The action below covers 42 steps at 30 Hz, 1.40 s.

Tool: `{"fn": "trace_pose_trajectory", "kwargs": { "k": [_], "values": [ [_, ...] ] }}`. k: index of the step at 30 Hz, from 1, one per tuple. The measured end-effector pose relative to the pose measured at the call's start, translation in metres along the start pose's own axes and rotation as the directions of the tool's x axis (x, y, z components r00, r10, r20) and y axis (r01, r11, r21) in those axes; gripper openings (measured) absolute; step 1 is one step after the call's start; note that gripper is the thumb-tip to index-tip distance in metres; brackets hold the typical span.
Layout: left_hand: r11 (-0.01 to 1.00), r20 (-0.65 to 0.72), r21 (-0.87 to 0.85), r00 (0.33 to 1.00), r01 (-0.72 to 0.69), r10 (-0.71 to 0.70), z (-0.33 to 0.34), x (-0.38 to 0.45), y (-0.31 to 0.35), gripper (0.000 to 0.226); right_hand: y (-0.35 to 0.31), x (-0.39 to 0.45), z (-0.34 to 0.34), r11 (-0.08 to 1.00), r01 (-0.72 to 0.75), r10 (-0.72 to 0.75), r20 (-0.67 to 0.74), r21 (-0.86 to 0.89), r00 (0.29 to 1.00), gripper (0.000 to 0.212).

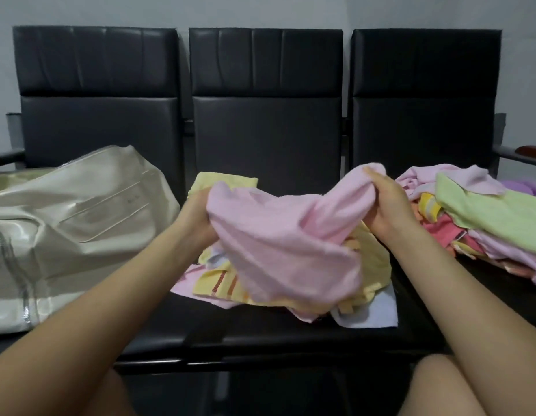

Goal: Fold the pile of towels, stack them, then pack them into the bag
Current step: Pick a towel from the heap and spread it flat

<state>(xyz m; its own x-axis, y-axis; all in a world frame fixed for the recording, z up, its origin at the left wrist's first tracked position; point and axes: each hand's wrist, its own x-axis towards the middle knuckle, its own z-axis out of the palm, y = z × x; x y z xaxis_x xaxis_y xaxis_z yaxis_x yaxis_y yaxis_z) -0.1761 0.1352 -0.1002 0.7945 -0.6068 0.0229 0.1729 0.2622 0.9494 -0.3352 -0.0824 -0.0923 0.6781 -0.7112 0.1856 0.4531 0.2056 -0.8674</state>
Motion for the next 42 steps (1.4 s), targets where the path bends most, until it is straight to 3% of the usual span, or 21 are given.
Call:
{"fn": "trace_pose_trajectory", "kwargs": {
  "k": [2,5,7,8,11,13,15,17,19,22,23,24,26,27,29,30,33,36,38,40,42],
  "values": [
    [1.000,-0.115,-0.002,0.993,-0.019,0.018,-0.006,0.012,0.005,0.030,-0.006,0.008,-0.001,0.992,-0.054,0.064,-0.087,0.118,0.994,0.024],
    [0.992,-0.124,-0.121,0.992,-0.034,0.019,-0.020,0.029,-0.006,0.024,0.005,0.022,-0.011,0.980,-0.090,0.119,-0.157,0.178,0.980,0.030],
    [0.992,-0.162,-0.118,0.985,0.039,-0.058,-0.029,0.041,-0.025,0.017,0.021,0.029,-0.024,0.986,-0.139,0.154,-0.190,0.093,0.970,0.015],
    [0.994,-0.182,-0.066,0.978,0.089,-0.100,-0.035,0.046,-0.035,0.016,0.030,0.031,-0.030,0.985,-0.166,0.170,-0.200,0.035,0.965,0.009],
    [0.925,-0.219,0.285,0.956,0.253,-0.194,-0.054,0.052,-0.055,0.022,0.050,0.031,-0.043,0.934,-0.280,0.259,-0.116,-0.221,0.959,0.020],
    [0.808,-0.192,0.526,0.962,0.266,-0.192,-0.063,0.046,-0.060,0.022,0.054,0.027,-0.045,0.871,-0.318,0.300,-0.107,-0.374,0.948,0.017],
    [0.725,-0.158,0.651,0.975,0.223,-0.157,-0.068,0.040,-0.060,0.027,0.052,0.021,-0.042,0.815,-0.343,0.304,-0.159,-0.467,0.939,0.016],
    [0.670,-0.141,0.714,0.979,0.204,-0.148,-0.071,0.033,-0.058,0.036,0.046,0.009,-0.038,0.689,-0.341,0.296,-0.181,-0.639,0.938,0.016],
    [0.589,-0.141,0.783,0.979,0.201,-0.146,-0.072,0.028,-0.058,0.035,0.040,-0.009,-0.037,0.491,-0.291,0.335,-0.131,-0.821,0.933,0.015],
    [0.496,-0.142,0.841,0.973,0.217,-0.183,-0.071,0.017,-0.060,0.044,0.044,-0.028,-0.039,0.218,-0.232,0.418,-0.124,-0.948,0.900,0.029],
    [0.506,-0.135,0.835,0.972,0.216,-0.191,-0.070,0.015,-0.061,0.044,0.044,-0.031,-0.038,0.225,-0.216,0.412,-0.108,-0.950,0.905,0.026],
    [0.544,-0.120,0.813,0.974,0.208,-0.194,-0.068,0.013,-0.062,0.038,0.043,-0.032,-0.037,0.334,-0.239,0.402,-0.091,-0.912,0.911,0.018],
    [0.700,-0.090,0.687,0.978,0.196,-0.186,-0.064,0.008,-0.060,0.020,0.038,-0.030,-0.037,0.670,-0.355,0.403,-0.081,-0.652,0.912,0.014],
    [0.757,-0.081,0.629,0.983,0.177,-0.163,-0.061,0.004,-0.058,0.020,0.035,-0.026,-0.041,0.765,-0.374,0.373,-0.113,-0.524,0.921,0.022],
    [0.741,-0.088,0.664,0.995,0.099,-0.054,-0.058,0.001,-0.056,0.028,0.032,-0.020,-0.051,0.765,-0.308,0.237,-0.197,-0.565,0.951,0.030],
    [0.653,-0.092,0.755,0.996,0.057,0.019,-0.057,-0.001,-0.056,0.032,0.032,-0.019,-0.056,0.684,-0.260,0.156,-0.212,-0.681,0.965,0.029],
    [0.298,-0.033,0.955,0.989,-0.012,0.144,-0.056,-0.007,-0.061,0.048,0.040,-0.016,-0.073,0.284,-0.131,0.019,-0.131,-0.950,0.991,0.027],
    [0.096,0.058,0.992,0.973,-0.081,0.222,-0.052,-0.015,-0.066,0.051,0.051,-0.014,-0.078,0.014,-0.085,0.011,-0.084,-0.996,0.996,0.051],
    [0.035,0.214,0.971,0.928,-0.236,0.306,-0.042,-0.024,-0.064,0.035,0.052,-0.017,-0.067,-0.136,0.021,-0.098,0.034,-0.991,0.995,0.061],
    [0.058,0.397,0.901,0.872,-0.430,0.285,-0.032,-0.036,-0.062,0.014,0.047,-0.027,-0.048,-0.099,0.209,-0.162,0.223,-0.973,0.961,0.047],
    [0.091,0.513,0.850,0.855,-0.519,0.079,-0.024,-0.047,-0.068,0.027,0.041,-0.040,-0.034,0.148,0.356,0.041,0.366,-0.923,0.930,0.025]
  ]
}}
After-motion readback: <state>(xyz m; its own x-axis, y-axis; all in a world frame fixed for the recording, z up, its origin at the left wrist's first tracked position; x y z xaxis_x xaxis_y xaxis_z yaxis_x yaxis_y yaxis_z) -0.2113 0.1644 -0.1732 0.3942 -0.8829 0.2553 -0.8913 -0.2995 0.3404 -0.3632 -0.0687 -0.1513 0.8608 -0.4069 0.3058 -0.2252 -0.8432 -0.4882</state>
